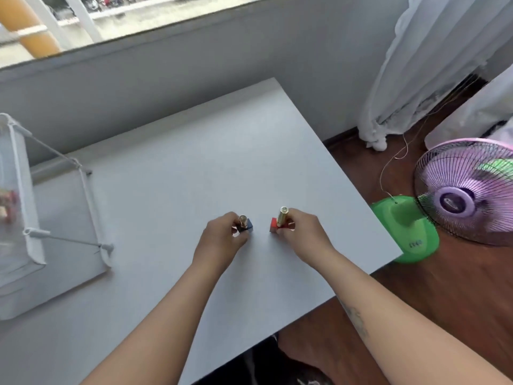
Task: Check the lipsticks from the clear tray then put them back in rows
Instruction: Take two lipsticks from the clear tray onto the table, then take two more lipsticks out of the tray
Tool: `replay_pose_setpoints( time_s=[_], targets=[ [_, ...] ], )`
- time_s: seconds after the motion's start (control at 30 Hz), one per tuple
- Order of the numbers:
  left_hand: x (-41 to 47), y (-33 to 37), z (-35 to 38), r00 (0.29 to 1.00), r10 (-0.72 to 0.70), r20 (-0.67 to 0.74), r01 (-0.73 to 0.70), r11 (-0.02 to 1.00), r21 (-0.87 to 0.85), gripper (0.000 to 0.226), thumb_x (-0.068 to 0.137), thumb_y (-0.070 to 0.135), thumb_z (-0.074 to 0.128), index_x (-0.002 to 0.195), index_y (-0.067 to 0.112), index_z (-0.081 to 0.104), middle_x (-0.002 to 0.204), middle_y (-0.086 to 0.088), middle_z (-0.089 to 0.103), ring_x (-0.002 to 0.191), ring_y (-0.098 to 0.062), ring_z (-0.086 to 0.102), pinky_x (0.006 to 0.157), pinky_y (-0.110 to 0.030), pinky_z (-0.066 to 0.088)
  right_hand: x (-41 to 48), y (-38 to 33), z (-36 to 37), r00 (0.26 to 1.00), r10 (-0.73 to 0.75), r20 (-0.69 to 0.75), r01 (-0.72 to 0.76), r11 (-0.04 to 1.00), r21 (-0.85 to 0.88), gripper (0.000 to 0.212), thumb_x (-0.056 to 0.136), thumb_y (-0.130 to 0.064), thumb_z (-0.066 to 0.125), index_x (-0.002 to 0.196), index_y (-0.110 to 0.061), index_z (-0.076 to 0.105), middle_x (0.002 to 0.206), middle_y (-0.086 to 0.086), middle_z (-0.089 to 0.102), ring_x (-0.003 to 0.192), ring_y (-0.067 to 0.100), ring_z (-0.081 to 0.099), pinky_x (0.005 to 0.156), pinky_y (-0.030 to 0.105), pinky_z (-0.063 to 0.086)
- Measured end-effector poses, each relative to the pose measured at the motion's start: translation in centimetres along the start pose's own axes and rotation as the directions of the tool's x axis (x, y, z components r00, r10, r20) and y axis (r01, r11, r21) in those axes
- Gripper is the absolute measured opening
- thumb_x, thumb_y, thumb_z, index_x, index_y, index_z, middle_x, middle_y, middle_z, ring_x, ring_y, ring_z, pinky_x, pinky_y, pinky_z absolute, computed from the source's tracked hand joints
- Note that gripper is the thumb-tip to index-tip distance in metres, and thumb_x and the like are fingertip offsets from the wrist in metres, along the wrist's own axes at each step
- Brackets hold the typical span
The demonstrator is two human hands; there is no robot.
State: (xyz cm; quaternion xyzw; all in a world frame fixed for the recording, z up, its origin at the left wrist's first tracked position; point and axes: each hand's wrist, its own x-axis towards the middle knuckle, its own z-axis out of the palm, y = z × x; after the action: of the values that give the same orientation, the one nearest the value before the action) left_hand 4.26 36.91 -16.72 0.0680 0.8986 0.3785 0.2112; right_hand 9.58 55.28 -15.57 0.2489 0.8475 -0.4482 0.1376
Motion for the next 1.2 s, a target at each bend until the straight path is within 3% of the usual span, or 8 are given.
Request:
replay_pose_setpoints(
  time_s=[0.1, 0.2, 0.3, 0.43, 0.53, 0.77, 1.07, 1.2],
  targets=[
    [0.0, -0.3, 0.3, 1.0, -0.015, 0.005, 0.015, 1.0, -0.026, 0.021, 0.084, 0.028, 0.068, 0.072, 0.039, 0.055, 0.086, 0.017, 0.066, 0.086, -0.009, 0.065, 0.067, -0.027, 0.048, 0.1, 0.5, 0.4, 1.0, 0.009, -0.012, -0.008, 1.0, 0.017, 0.023, 0.081, -0.006, 0.063, 0.071, -0.024, 0.053, 0.086, -0.008, 0.069, 0.086, 0.018, 0.065, 0.058, 0.024, 0.042],
    [0.0, -0.4, 0.0, 0.999, -0.029, 0.03, 0.029, 1.0, 0.011, 0.011, 0.084, 0.029, 0.069, 0.089, 0.035, 0.061, 0.1, 0.015, 0.065, 0.096, -0.013, 0.063, 0.072, -0.029, 0.049, 0.1, 0.5, 0.2, 1.0, 0.01, 0.015, -0.009, 1.0, -0.018, 0.02, 0.08, -0.012, 0.071, 0.09, -0.021, 0.057, 0.101, -0.002, 0.065, 0.094, 0.021, 0.062, 0.069, 0.03, 0.049],
    [-0.1, 0.1, -1.7, 0.997, -0.03, 0.067, 0.022, 0.993, 0.116, 0.044, 0.083, 0.033, 0.072, 0.123, 0.027, 0.056, 0.124, 0.013, 0.056, 0.113, -0.013, 0.056, 0.086, -0.032, 0.049, -0.3, -0.7, -1.7, 0.998, 0.01, 0.066, -0.004, 0.996, -0.085, 0.061, 0.072, -0.024, 0.083, 0.124, -0.025, 0.051, 0.125, 0.0, 0.052, 0.102, 0.016, 0.052, 0.078, 0.03, 0.044],
    [0.2, 3.0, -6.7, 0.996, 0.075, 0.043, -0.081, 0.984, 0.159, 0.054, 0.08, 0.034, 0.076, 0.128, 0.036, 0.052, 0.129, 0.016, 0.056, 0.12, -0.009, 0.052, 0.092, -0.035, 0.049, -0.9, -4.8, -6.3, 0.988, -0.077, 0.135, 0.103, 0.976, -0.193, 0.086, 0.066, -0.037, 0.086, 0.139, -0.031, 0.04, 0.141, -0.003, 0.038, 0.113, 0.012, 0.042, 0.083, 0.023, 0.035],
    [0.6, 6.6, -10.6, 0.979, 0.192, -0.074, -0.174, 0.965, 0.199, 0.057, 0.08, 0.039, 0.074, 0.132, 0.036, 0.05, 0.131, 0.013, 0.057, 0.124, -0.009, 0.049, 0.095, -0.032, 0.045, -1.2, -8.9, -9.3, 0.975, -0.22, 0.028, 0.221, 0.948, -0.231, 0.079, 0.074, -0.039, 0.08, 0.14, -0.029, 0.039, 0.145, -0.001, 0.037, 0.131, 0.016, 0.039, 0.09, 0.024, 0.033],
    [-1.0, 10.9, -15.5, 0.915, 0.301, -0.268, -0.202, 0.919, 0.34, 0.056, 0.088, 0.051, 0.058, 0.139, 0.031, 0.046, 0.142, 0.008, 0.051, 0.135, -0.012, 0.04, 0.102, -0.039, 0.043, -1.9, -15.1, -11.1, 0.899, -0.426, -0.103, 0.362, 0.854, -0.373, 0.067, 0.085, -0.038, 0.069, 0.143, -0.025, 0.039, 0.147, -0.001, 0.037, 0.134, 0.021, 0.035, 0.097, 0.032, 0.04],
    [-6.0, 5.6, -20.9, 0.878, 0.201, -0.435, -0.05, 0.941, 0.335, 0.054, 0.09, 0.04, 0.062, 0.138, 0.021, 0.05, 0.139, 0.001, 0.054, 0.13, -0.018, 0.047, 0.103, -0.032, 0.038, -2.6, -21.2, -4.1, 0.756, -0.654, 0.022, 0.616, 0.7, -0.361, 0.066, 0.085, -0.039, 0.067, 0.143, -0.022, 0.04, 0.144, -0.002, 0.043, 0.132, 0.023, 0.038, 0.102, 0.033, 0.035],
    [-8.7, 2.4, -24.3, 0.839, 0.152, -0.522, 0.034, 0.943, 0.33, 0.05, 0.088, 0.036, 0.065, 0.133, 0.018, 0.055, 0.13, -0.007, 0.06, 0.12, -0.025, 0.053, 0.101, -0.037, 0.042, -3.9, -24.7, 0.8, 0.675, -0.728, 0.12, 0.716, 0.607, -0.343, 0.062, 0.084, -0.041, 0.068, 0.139, -0.022, 0.045, 0.141, -0.003, 0.045, 0.129, 0.021, 0.04, 0.101, 0.032, 0.036]
  ],
)
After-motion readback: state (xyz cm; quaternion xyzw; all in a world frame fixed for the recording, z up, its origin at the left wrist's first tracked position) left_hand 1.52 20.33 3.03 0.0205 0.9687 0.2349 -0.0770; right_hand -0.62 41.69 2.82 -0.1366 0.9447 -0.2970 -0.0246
